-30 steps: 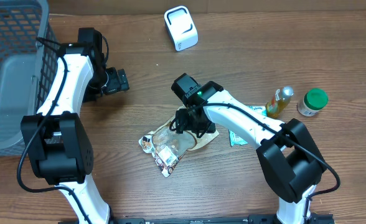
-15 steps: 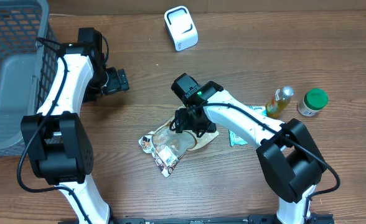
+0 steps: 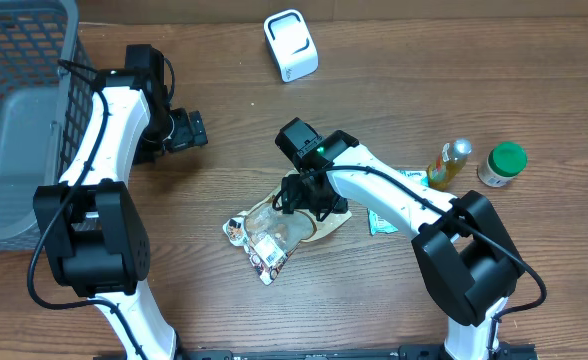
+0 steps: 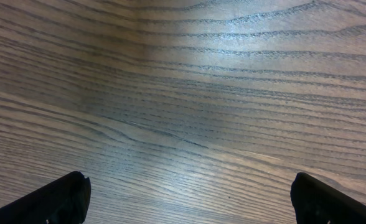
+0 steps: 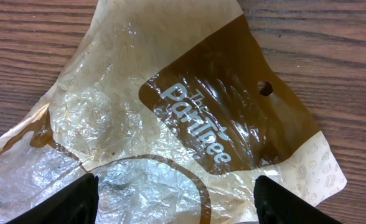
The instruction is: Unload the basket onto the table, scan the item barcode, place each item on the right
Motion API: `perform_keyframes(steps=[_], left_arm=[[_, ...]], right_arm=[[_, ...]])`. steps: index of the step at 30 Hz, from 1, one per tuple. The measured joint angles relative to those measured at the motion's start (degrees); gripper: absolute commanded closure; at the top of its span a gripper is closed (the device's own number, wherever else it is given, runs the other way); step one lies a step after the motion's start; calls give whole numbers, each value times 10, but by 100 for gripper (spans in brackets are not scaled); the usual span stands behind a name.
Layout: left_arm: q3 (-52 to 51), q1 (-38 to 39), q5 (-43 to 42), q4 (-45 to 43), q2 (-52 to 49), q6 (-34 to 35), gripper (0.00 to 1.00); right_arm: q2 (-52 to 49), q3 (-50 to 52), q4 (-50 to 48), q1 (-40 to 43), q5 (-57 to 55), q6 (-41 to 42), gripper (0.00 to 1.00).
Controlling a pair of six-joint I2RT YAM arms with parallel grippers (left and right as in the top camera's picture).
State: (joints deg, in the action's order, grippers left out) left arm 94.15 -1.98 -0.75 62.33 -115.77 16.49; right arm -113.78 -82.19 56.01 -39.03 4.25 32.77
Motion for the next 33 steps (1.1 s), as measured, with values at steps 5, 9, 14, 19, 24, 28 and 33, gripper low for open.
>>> perform_keyframes(steps=[5,9,14,19,24,28,33], left_arm=[[0,0,0,0,0,0,0],[0,0,0,0,0,0,1],[0,0,0,0,0,0,0],[0,0,0,0,0,0,0],[0,0,0,0,0,0,0],[0,0,0,0,0,0,0],[0,0,0,0,0,0,0]], right_arm=[[0,0,0,0,0,0,23],[0,0,0,0,0,0,23],[0,0,-1,0,0,0,23],[0,0,-9,0,0,-1,17],[0,0,-9,0,0,-2,17],[0,0,-14,0,-1,-2,19],[1,0,-13,0,0,-21,21]])
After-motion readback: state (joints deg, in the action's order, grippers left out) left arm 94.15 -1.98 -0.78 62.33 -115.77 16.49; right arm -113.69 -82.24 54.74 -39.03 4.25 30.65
